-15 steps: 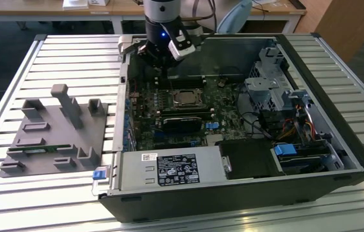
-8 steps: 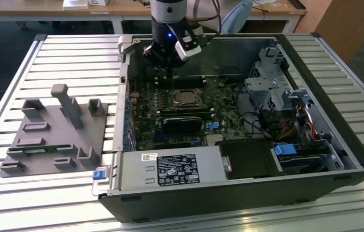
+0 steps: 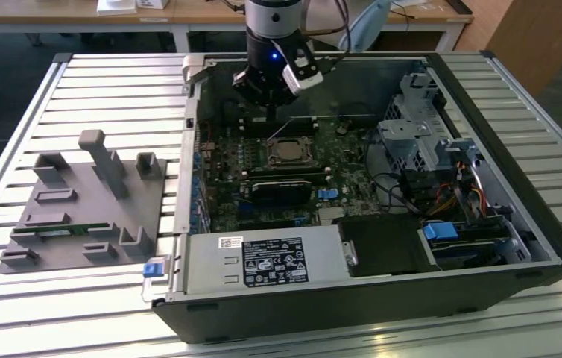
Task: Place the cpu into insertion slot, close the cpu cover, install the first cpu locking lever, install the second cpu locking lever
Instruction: 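Install the first cpu locking lever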
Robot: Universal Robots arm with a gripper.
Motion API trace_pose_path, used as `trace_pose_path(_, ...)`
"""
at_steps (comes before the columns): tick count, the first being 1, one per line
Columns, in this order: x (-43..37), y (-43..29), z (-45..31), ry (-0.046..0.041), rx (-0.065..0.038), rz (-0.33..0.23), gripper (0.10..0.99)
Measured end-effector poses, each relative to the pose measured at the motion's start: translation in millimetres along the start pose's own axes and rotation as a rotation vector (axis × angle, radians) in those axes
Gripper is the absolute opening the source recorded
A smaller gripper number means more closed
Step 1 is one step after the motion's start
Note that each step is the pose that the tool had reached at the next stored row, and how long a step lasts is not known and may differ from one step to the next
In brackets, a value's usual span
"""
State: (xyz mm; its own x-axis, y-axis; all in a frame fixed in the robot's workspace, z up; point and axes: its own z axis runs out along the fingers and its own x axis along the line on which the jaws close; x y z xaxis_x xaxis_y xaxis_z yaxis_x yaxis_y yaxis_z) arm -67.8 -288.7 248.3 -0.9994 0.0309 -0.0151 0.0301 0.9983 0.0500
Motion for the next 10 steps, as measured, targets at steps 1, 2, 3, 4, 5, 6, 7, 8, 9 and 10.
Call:
trace_pose_path(1, 0.0, 0.0, 0.0, 0.0002, 0.000, 0.000, 0.106)
trace_pose_path(2, 0.0, 0.0, 0.3, 0.0000, 0.000, 0.000, 0.106)
trace_pose_path(3, -0.1, 0.0, 0.9, -0.0002, 0.000, 0.000, 0.106)
trace_pose_path(4, -0.3, 0.0, 1.5, -0.0001, -0.001, 0.000, 0.106)
trace_pose_path(5, -1.3, -0.1, 1.9, 0.0002, -0.005, 0.000, 0.106)
trace_pose_path(6, -2.0, -0.1, 2.5, 0.0005, -0.011, 0.000, 0.106)
trace_pose_path(7, -3.6, 0.0, 3.6, 0.0004, -0.017, 0.000, 0.106)
trace_pose_path(8, -4.9, 0.0, 4.6, 0.0003, -0.018, 0.000, 0.106)
trace_pose_path(9, -5.8, -0.1, 5.3, 0.0005, -0.017, 0.000, 0.106)
trace_pose_path(10, -7.0, -0.1, 6.1, 0.0005, -0.017, 0.000, 0.106)
